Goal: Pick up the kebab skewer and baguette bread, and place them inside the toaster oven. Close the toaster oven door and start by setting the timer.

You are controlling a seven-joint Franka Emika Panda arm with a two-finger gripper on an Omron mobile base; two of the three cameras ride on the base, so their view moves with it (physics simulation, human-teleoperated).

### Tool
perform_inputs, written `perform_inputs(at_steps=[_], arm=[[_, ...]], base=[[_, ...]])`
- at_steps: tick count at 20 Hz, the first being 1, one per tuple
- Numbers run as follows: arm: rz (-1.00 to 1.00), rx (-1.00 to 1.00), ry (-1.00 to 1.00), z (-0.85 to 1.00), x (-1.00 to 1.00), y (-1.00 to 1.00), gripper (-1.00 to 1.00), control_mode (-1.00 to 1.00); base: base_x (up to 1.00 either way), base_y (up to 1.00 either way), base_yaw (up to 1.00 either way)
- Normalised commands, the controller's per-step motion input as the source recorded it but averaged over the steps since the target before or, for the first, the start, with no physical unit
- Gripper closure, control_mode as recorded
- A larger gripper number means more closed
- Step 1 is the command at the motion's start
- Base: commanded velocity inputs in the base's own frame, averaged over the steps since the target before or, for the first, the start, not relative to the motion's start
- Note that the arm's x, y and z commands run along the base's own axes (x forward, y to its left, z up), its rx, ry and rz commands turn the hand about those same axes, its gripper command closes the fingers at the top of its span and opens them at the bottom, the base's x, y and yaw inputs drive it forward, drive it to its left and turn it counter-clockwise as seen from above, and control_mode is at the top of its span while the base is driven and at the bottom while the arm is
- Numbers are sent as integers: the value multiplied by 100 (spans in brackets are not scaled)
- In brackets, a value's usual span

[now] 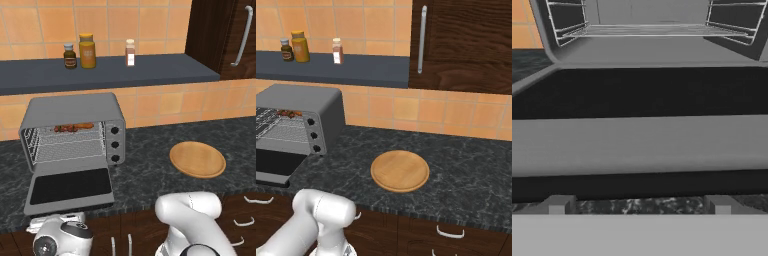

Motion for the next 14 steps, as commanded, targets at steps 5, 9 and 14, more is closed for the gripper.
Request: perform_inputs(at_steps=[5, 9, 14], arm=[[0, 0, 5, -4, 13, 0, -100, -100], [0, 0, 1, -25, 0, 0, -100, -100], [0, 0, 0, -26, 0, 0, -100, -100]], base=[[0, 0, 0], [0, 0, 0], [0, 0, 0]])
